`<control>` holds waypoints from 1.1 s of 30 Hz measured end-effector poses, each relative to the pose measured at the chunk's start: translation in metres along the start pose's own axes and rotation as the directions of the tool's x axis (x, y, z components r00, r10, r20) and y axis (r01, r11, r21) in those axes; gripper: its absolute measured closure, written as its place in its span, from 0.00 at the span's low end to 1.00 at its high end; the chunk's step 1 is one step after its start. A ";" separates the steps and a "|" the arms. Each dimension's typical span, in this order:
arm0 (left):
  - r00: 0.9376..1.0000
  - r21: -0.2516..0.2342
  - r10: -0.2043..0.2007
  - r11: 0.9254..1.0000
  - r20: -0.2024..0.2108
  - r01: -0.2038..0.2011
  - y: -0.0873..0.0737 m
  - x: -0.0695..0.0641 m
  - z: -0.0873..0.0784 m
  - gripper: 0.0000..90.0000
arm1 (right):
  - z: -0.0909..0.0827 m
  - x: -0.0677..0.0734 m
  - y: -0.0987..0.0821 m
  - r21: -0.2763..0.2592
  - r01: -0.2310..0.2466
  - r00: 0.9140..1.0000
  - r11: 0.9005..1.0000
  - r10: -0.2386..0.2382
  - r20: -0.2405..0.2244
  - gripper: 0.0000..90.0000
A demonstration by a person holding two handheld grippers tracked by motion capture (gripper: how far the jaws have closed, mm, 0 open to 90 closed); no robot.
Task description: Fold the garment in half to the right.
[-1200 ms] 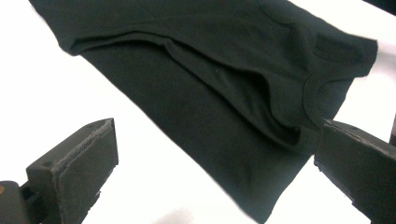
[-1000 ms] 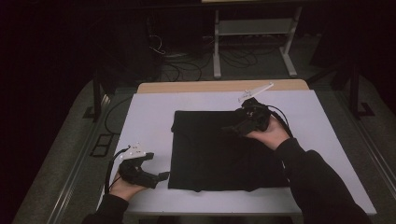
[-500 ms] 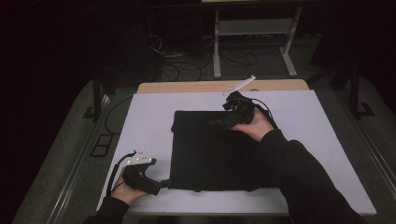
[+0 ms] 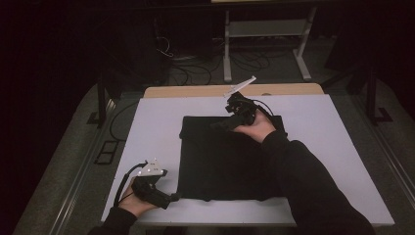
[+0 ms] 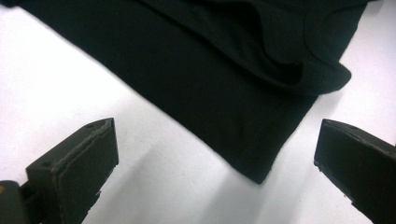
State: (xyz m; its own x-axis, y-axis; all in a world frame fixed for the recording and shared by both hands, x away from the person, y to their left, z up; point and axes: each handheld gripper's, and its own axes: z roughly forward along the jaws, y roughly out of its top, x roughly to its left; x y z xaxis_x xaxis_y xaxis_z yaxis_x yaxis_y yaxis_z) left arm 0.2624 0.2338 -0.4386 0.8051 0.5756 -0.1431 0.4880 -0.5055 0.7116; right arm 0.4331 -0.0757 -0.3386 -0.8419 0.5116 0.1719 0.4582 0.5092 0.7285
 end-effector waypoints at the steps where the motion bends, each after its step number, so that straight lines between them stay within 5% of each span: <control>1: 1.000 0.004 0.012 1.000 0.004 -0.012 0.000 0.001 0.001 0.00 | 0.002 -0.001 0.001 0.002 0.005 1.000 1.000 -0.005 -0.001 0.00; 22: 0.996 0.059 0.052 0.997 0.070 -0.057 -0.002 -0.007 0.015 0.00 | 0.039 -0.010 0.035 -0.023 -0.004 1.000 1.000 0.004 -0.010 0.01; 33: 0.996 0.046 0.077 0.996 0.049 -0.080 -0.003 -0.013 0.019 0.00 | 0.063 -0.020 0.037 -0.026 -0.031 1.000 0.999 0.031 0.001 0.01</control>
State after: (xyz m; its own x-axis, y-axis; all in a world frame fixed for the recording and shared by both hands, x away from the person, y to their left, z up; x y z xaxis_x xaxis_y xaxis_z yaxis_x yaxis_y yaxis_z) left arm 0.2568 0.2158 -0.4514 0.8560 0.5025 -0.1212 0.4373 -0.5790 0.6882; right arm 0.4845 -0.0232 -0.3571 -0.8268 0.5280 0.1938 0.4765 0.4745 0.7401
